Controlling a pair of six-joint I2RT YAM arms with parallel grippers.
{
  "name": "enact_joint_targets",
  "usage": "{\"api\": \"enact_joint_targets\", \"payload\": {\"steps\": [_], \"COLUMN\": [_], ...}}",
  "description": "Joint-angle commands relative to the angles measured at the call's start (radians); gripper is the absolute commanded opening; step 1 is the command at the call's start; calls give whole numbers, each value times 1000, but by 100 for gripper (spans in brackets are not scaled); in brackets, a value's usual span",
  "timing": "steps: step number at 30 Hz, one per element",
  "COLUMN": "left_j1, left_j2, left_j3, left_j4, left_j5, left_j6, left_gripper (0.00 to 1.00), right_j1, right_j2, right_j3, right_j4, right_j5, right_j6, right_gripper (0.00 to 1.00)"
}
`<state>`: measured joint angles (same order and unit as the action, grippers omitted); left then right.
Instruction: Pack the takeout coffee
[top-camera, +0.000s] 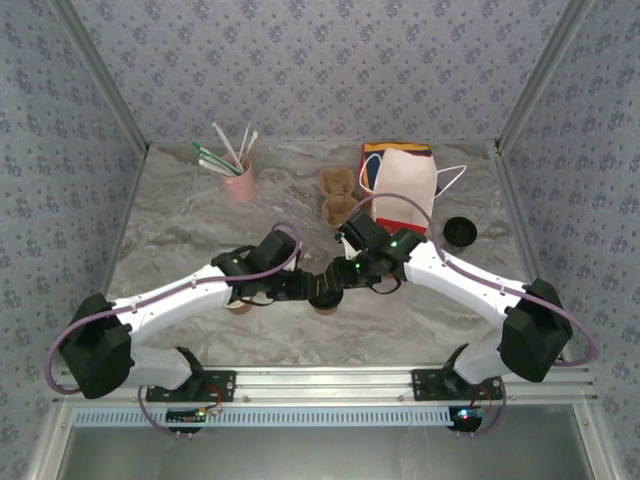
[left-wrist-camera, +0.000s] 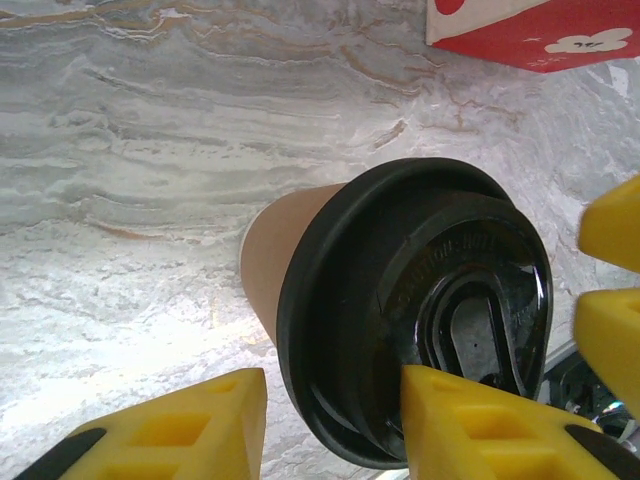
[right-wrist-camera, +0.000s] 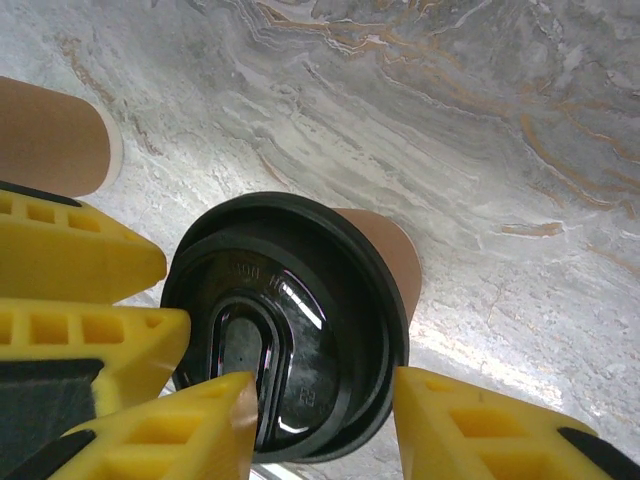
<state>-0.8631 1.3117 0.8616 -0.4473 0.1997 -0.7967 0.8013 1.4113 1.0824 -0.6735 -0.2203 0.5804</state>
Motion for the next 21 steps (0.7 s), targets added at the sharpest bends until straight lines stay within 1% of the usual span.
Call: {"api": "enact_joint_targets", "payload": {"steps": [1,4,12,21], "left_j1": [17,40,59,59], "left_j2": [21,30,86,57], "left_j3": [41,56,105,100], "left_j4": [-62,-33,-8,-36], "left_j5": [-20,7,55,50], "left_j6": [17,20,53,52], "left_gripper": [40,40,40,40], "right_j1": [7,7,3,-5], "right_j2": [-38,-47,-43,-43], "right_j3": [-34,-65,-100,-79], "right_j4": [-18,17,64,68], "right_j5": [15,-11,-25,-26], "right_j6": [16,27,40,40], "right_gripper": [37,33,33,34]}}
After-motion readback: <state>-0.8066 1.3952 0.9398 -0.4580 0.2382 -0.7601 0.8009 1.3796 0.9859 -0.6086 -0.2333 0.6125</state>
